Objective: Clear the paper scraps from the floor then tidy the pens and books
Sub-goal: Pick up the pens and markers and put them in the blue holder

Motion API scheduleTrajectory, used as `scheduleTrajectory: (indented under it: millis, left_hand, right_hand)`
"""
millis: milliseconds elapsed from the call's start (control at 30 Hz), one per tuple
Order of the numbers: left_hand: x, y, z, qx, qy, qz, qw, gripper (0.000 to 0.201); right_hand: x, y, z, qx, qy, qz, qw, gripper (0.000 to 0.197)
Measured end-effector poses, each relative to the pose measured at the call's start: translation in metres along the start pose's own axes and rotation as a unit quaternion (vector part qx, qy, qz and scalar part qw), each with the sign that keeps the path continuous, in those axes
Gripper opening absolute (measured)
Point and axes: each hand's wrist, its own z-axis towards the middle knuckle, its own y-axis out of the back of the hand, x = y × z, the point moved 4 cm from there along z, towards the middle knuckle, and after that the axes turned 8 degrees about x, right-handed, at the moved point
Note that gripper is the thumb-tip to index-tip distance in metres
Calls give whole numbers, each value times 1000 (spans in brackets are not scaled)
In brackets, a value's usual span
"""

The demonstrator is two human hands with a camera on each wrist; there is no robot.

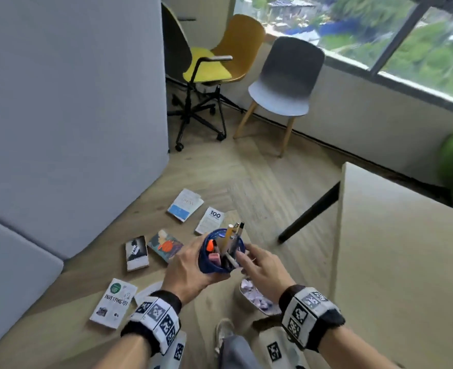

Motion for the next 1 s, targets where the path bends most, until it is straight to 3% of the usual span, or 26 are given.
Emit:
scheduleTrajectory:
  millis: [167, 300, 500, 700, 867, 1000]
  left_hand:
    - [-99, -60, 26, 102, -109, 56, 987, 83]
    - [-177, -137, 45, 160, -183, 90, 966, 80]
    - [-268, -294, 72, 238, -205, 101, 944, 81]
    - [-321, -432, 100, 255, -187, 33, 948, 56]
    - [-347, -501, 136, 282, -166, -18, 945, 61]
    - [-343, -539, 160, 320, -128, -5, 939, 63]
  right_hand:
    - [-46, 65, -93, -123, -10, 74, 990, 36]
    - [-94, 114, -159, -230, -25, 167, 958, 44]
    - [-200, 190, -235, -306, -75, 266, 911, 56]
    - [-303, 267, -250, -361, -111, 282, 882, 68]
    - [-366, 320, -234, -379, -144, 287, 868, 59]
    - [-410, 330, -216, -363, -179, 312, 860, 58]
